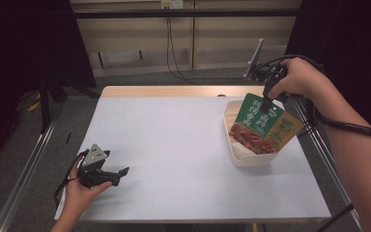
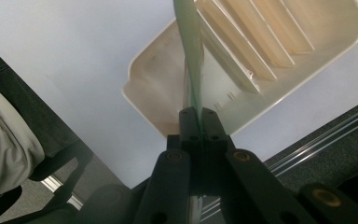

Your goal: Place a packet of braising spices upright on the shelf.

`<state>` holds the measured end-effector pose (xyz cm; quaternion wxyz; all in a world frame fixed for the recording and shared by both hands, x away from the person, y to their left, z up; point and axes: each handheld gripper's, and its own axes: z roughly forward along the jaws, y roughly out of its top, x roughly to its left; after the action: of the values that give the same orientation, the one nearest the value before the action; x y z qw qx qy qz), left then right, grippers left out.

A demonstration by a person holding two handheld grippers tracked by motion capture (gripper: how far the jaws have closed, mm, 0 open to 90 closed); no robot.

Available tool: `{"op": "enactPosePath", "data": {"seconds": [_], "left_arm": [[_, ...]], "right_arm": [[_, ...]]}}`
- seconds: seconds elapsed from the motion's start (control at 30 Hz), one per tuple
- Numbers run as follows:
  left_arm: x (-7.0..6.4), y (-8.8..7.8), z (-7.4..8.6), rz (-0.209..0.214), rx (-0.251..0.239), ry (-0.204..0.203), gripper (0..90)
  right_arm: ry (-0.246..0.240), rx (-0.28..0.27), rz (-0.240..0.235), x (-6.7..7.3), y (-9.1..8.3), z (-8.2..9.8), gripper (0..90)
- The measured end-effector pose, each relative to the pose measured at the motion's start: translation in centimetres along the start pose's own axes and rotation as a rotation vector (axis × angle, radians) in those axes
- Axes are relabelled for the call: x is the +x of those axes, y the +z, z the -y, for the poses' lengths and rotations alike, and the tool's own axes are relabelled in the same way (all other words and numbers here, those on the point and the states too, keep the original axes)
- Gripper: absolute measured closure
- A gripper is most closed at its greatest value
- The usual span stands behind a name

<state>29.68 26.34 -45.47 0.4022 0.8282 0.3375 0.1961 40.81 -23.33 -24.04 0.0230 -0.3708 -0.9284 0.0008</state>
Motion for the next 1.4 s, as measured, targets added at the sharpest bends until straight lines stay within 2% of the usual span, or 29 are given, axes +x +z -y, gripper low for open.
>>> {"op": "enactPosePath", "data": {"seconds": [1.4], "left_arm": [[-0.1,0.0,0.0,-0.006,-0.002,-0.004,6.4]], "right_arm": [[0.035,-0.044,0.009,-0.8,1.5,-0.5,90.0]]}}
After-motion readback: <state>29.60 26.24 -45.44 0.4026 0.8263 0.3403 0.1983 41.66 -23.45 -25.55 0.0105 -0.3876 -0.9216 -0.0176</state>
